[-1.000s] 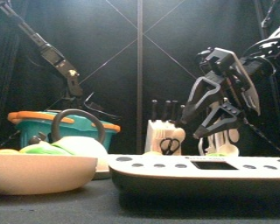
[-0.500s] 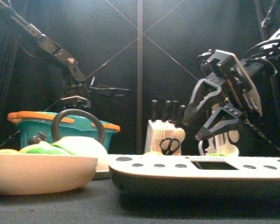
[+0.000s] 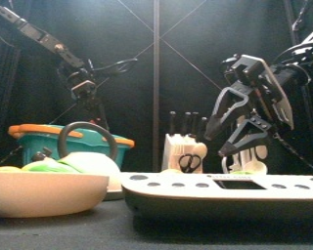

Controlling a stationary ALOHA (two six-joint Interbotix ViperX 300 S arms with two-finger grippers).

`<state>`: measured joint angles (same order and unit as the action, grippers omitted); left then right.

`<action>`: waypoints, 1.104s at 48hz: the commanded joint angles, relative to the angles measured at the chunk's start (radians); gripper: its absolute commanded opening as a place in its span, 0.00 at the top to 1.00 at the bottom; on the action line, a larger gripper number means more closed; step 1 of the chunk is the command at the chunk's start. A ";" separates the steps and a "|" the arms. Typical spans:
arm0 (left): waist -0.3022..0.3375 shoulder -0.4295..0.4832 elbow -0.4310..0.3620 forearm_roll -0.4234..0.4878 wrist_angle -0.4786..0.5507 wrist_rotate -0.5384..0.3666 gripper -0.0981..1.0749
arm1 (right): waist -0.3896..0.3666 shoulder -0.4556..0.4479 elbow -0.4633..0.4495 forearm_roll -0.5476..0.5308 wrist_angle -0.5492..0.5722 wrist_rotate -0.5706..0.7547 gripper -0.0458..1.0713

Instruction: Grab orange

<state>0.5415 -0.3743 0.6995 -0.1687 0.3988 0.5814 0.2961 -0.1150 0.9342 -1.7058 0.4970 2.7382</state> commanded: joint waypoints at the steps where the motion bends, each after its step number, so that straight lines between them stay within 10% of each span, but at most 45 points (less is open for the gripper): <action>1: -0.011 -0.057 0.009 -0.060 -0.084 -0.003 0.48 | 0.000 -0.011 -0.014 -0.005 0.003 0.000 0.17; 14: -0.146 -0.107 0.098 -0.431 -0.370 0.015 0.48 | 0.025 -0.029 -0.018 -0.055 0.003 -0.031 0.17; 32: -0.465 -0.084 0.120 -0.572 -0.603 -0.005 0.48 | 0.094 -0.097 -0.031 -0.058 0.015 -0.230 0.17; 43: -0.563 -0.038 0.138 -0.828 -0.746 -0.021 0.48 | 0.169 -0.150 -0.029 -0.054 0.049 -0.342 0.17; 53: -0.607 0.034 0.126 -0.821 -0.776 -0.026 0.48 | 0.212 -0.175 -0.031 0.000 0.107 -0.402 0.17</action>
<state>-0.0491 -0.3590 0.8514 -1.0002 -0.3651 0.5553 0.5001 -0.2638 0.9219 -1.7273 0.5829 2.3455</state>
